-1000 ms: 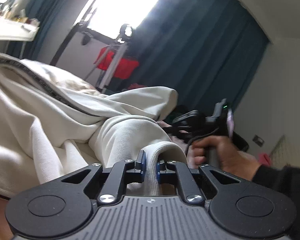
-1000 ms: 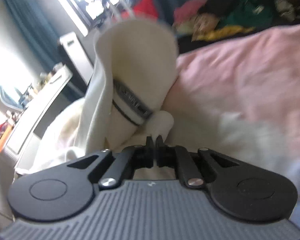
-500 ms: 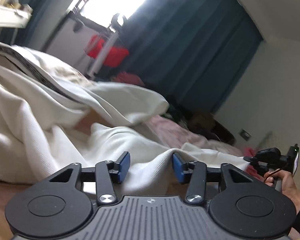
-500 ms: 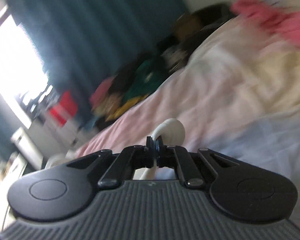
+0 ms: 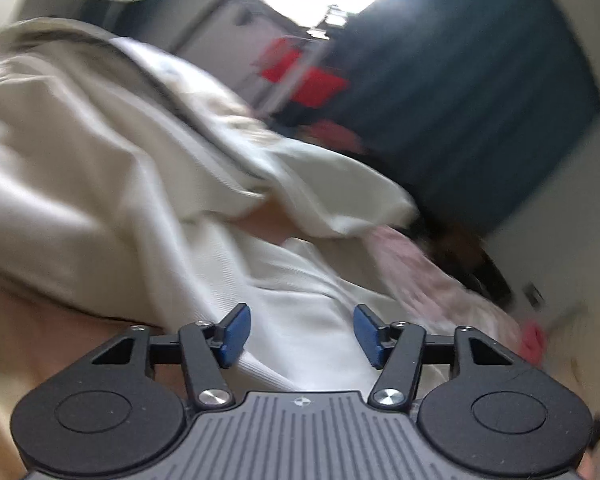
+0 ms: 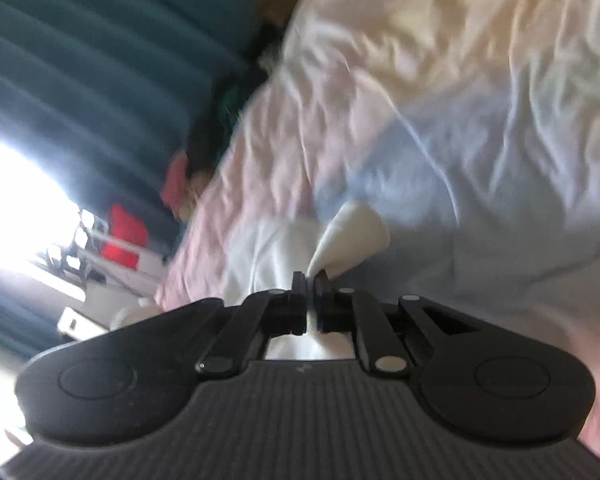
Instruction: Fold clothes
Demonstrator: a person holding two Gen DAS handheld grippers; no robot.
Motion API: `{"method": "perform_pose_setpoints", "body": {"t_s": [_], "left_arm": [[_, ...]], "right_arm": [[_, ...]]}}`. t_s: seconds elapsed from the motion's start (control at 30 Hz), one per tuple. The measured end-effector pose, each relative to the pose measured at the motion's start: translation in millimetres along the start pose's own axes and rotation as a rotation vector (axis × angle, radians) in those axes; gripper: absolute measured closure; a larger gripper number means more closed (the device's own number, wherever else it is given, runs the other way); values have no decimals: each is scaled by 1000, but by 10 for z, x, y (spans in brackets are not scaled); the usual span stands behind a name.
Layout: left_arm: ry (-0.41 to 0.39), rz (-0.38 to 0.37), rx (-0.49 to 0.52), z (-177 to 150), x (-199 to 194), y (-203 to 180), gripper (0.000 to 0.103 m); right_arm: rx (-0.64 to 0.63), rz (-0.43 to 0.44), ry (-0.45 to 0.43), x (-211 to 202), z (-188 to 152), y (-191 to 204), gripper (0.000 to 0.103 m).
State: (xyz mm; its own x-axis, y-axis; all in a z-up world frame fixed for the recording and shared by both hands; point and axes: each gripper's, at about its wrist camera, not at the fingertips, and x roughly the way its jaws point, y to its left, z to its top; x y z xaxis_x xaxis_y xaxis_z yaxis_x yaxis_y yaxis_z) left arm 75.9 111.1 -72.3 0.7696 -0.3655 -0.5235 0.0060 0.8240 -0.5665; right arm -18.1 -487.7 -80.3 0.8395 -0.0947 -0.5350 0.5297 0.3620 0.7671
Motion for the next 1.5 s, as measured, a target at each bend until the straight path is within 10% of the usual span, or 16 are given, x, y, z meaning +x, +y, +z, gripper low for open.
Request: {"method": "perform_pose_setpoints", "body": {"t_s": [0.1,0.17,0.2,0.3,0.4,0.6,0.83,1.1,1.23,1.37,1.47,1.5], "left_arm": [[-39,172,-70,174,-132,217,40],[-44,275,-150,283,-280,420,31],[-48,293,-209,318,-365,540,29],[-66,279,-405,369,-621,911,26],[-57,323,-513,373,-727,1169,26],[-81,309,-647,482,-511,1430,30],[-133,337,-721,658,-385,1578,77],[-212,285,-585,1021,-1054,1540,92],[-241,221,-637,1218,-1448,1672,92],[-313,333,-675,1075,-1610,1717,92],[-328,434,-662,884,-1480,1744,92],[-328,456,-670,840,-1445,1763,92]], "right_arm": [[55,38,38,61,-5,-86,89],[109,63,45,74,-13,-150,63],[132,77,49,80,-14,-176,45],[148,71,25,85,-7,-199,40],[168,-8,-82,10,12,-217,42],[317,-3,-194,30,91,-408,81],[274,-56,-83,291,65,-442,99],[223,-6,-283,-55,206,-359,100],[228,-42,-214,-122,211,-486,100],[301,17,-107,-160,144,-532,97],[318,71,-60,-198,98,-474,66],[291,65,-56,-203,78,-426,27]]}}
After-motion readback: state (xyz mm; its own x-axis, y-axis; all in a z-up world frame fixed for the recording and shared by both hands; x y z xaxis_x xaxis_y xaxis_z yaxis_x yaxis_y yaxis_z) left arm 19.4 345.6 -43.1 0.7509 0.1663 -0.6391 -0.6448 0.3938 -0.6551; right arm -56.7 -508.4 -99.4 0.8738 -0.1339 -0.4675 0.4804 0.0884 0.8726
